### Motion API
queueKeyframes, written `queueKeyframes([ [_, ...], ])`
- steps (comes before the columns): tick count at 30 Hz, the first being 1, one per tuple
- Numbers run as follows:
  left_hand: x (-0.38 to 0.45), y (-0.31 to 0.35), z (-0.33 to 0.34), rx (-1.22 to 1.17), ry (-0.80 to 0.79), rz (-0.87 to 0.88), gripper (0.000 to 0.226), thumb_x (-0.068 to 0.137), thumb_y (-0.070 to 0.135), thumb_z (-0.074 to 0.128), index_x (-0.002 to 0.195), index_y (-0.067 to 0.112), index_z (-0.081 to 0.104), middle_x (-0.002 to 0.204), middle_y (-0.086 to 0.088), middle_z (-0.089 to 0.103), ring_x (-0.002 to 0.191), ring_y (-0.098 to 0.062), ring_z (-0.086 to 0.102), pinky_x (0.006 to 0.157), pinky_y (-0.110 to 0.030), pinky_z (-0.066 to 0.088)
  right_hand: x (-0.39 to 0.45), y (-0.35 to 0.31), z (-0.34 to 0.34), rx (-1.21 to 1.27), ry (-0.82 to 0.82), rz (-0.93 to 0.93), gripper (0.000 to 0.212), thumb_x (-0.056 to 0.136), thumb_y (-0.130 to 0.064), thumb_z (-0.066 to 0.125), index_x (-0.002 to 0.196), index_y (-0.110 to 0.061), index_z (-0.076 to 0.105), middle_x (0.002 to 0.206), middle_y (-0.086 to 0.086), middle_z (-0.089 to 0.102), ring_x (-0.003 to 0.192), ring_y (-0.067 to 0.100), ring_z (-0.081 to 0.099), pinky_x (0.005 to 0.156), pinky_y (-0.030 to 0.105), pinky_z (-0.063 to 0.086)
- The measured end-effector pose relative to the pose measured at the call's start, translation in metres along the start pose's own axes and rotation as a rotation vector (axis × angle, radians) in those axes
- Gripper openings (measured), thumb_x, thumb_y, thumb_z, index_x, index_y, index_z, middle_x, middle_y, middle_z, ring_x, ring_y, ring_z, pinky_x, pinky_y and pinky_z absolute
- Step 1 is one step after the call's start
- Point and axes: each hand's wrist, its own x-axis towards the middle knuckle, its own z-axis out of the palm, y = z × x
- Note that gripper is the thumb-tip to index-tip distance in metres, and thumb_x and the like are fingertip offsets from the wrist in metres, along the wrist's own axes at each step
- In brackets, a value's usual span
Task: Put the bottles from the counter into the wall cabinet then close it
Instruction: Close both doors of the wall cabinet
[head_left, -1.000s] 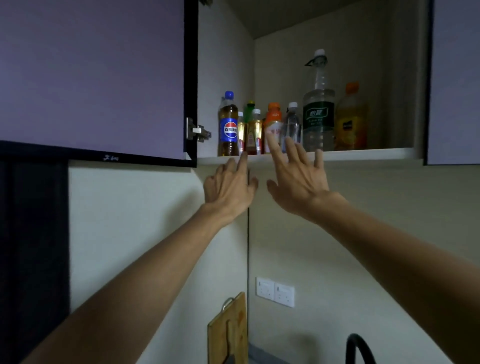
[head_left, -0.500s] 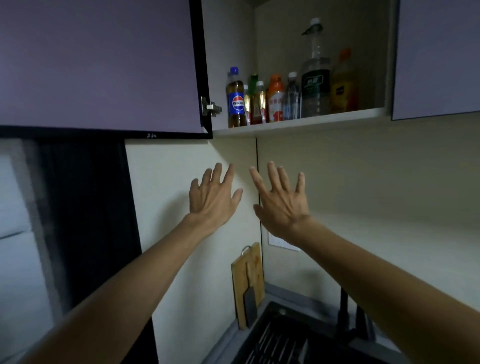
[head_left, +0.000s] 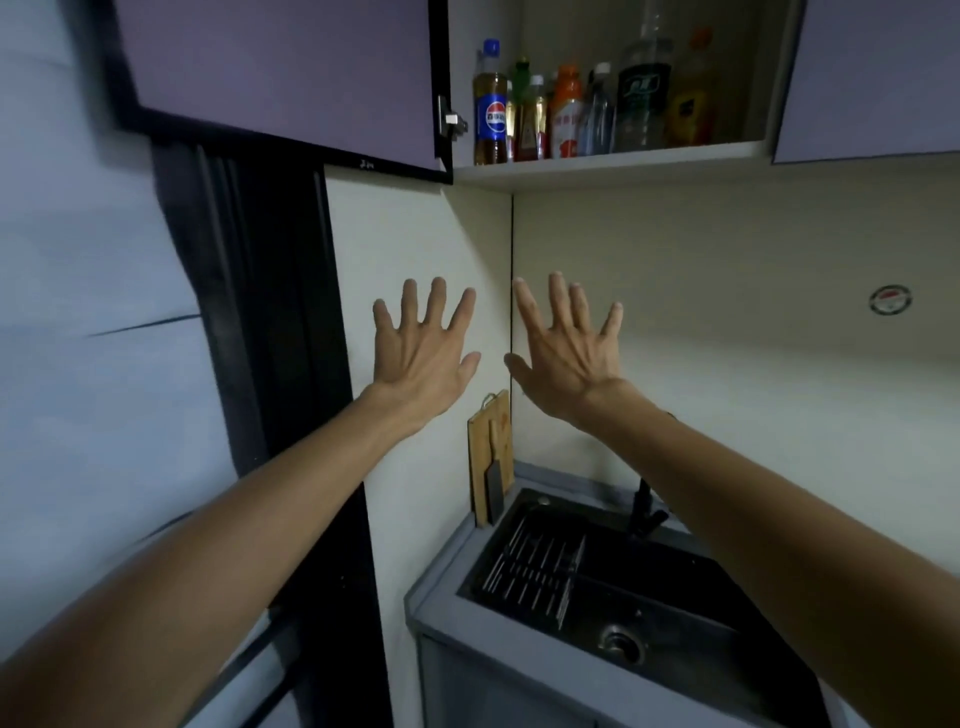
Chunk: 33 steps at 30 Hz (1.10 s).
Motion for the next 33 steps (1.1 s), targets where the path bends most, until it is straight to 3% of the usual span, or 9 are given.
queueKeyframes([
  [14,-0.028,-0.067,-0.032,-0.05,0.035,-0.1,0.072,0.098,0.055,0.037,0.157,0.023,0.011,0.165,-0.01,0.01,0.151,-0.033,0.011,0.116,-0.057,0.023,0.005,-0.086,-0.019,0.01,0.068,-0.087,0.084,0.097,-0.057,0.04,0.156,-0.029,-0.013,0.165,0.013,-0.002,0.152,0.035,0.0,0.115,0.068,0.011],
  [21,-0.035,-0.102,-0.063,-0.483,0.177,-0.301,0.069,0.092,0.043,0.06,0.152,0.023,0.03,0.158,-0.005,0.023,0.139,-0.028,0.036,0.105,-0.044,0.041,0.018,-0.133,-0.014,0.019,0.033,-0.175,0.08,0.098,-0.056,0.037,0.156,-0.028,-0.01,0.164,0.012,0.001,0.152,0.036,0.003,0.114,0.063,0.023],
  [24,-0.03,-0.122,-0.082,-0.819,0.287,-0.404,0.061,0.091,0.03,0.065,0.146,0.022,0.039,0.147,-0.002,0.038,0.126,-0.017,0.049,0.094,-0.028,0.045,0.025,-0.154,-0.02,0.064,0.008,-0.221,0.078,0.098,-0.057,0.037,0.157,-0.028,-0.005,0.163,0.013,0.008,0.15,0.037,0.008,0.112,0.062,0.026],
  [28,-0.02,-0.15,-0.109,-1.222,0.366,-0.643,0.065,0.092,0.022,0.063,0.149,0.02,0.031,0.143,-0.005,0.048,0.119,-0.017,0.053,0.09,-0.027,0.041,0.038,-0.181,-0.04,0.13,0.048,-0.275,0.07,0.1,-0.052,0.035,0.158,-0.028,0.003,0.165,0.013,-0.002,0.151,0.039,-0.013,0.117,0.062,0.014],
  [33,-0.009,-0.175,-0.127,-1.201,0.473,-0.745,0.072,0.096,0.017,0.057,0.155,0.018,0.016,0.146,-0.006,0.048,0.129,-0.023,0.05,0.092,-0.028,0.038,0.056,-0.204,-0.076,0.19,0.112,-0.375,0.065,0.102,-0.047,0.037,0.158,-0.032,0.008,0.166,0.012,-0.008,0.15,0.037,-0.018,0.12,0.06,0.005],
])
